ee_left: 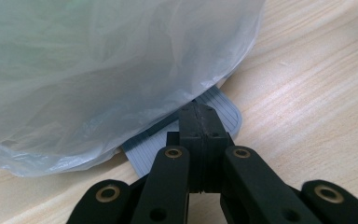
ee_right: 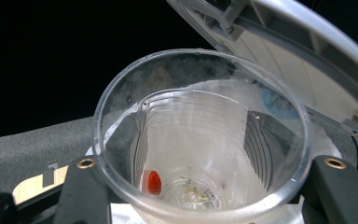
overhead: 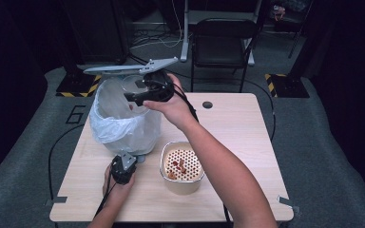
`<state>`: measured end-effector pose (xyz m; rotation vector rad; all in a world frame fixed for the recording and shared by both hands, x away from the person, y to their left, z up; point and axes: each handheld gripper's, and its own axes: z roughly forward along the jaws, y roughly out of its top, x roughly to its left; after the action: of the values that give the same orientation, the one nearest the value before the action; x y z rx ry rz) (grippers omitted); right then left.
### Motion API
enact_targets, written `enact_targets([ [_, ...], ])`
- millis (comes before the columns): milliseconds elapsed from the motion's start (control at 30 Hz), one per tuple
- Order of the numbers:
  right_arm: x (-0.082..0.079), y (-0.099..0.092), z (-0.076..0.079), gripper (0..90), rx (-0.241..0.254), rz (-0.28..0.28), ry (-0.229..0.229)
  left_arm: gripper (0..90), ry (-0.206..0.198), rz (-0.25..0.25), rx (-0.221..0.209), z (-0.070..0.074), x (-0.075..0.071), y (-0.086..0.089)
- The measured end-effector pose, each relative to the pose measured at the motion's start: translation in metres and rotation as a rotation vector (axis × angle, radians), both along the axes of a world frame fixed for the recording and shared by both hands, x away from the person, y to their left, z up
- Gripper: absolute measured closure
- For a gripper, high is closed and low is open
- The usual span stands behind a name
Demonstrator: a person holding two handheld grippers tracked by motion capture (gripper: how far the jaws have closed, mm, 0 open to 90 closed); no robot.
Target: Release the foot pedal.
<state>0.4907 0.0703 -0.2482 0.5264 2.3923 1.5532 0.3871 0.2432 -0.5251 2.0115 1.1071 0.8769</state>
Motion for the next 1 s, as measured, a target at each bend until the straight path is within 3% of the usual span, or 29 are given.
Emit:
enact_targets([
  [333,0.011,0.028,-0.015,36.7,-0.034,-0.043,0.002,90.0,-0.003,0.003,-0.004,-0.001,0.0,-0.001],
  [467,0.014,0.032,-0.022,32.4,-0.022,-0.084,0.008,90.0,-0.002,0.003,-0.004,-0.001,0.0,-0.001],
  [600,0.019,0.04,-0.033,14.7,-0.016,-0.135,0.021,90.0,-0.001,0.003,-0.003,-0.001,0.0,-0.001],
  [633,0.019,0.042,-0.036,13.9,-0.013,-0.159,0.025,90.0,-0.001,0.003,-0.004,-0.001,0.0,-0.001],
  [733,0.019,0.041,-0.039,13.9,0.029,-0.163,0.038,90.0,-0.003,0.003,-0.005,-0.001,0.0,-0.001],
  [1000,0.002,0.017,-0.046,17.6,0.023,-0.12,0.053,90.0,-0.003,0.006,-0.002,-0.001,0.0,-0.001],
])
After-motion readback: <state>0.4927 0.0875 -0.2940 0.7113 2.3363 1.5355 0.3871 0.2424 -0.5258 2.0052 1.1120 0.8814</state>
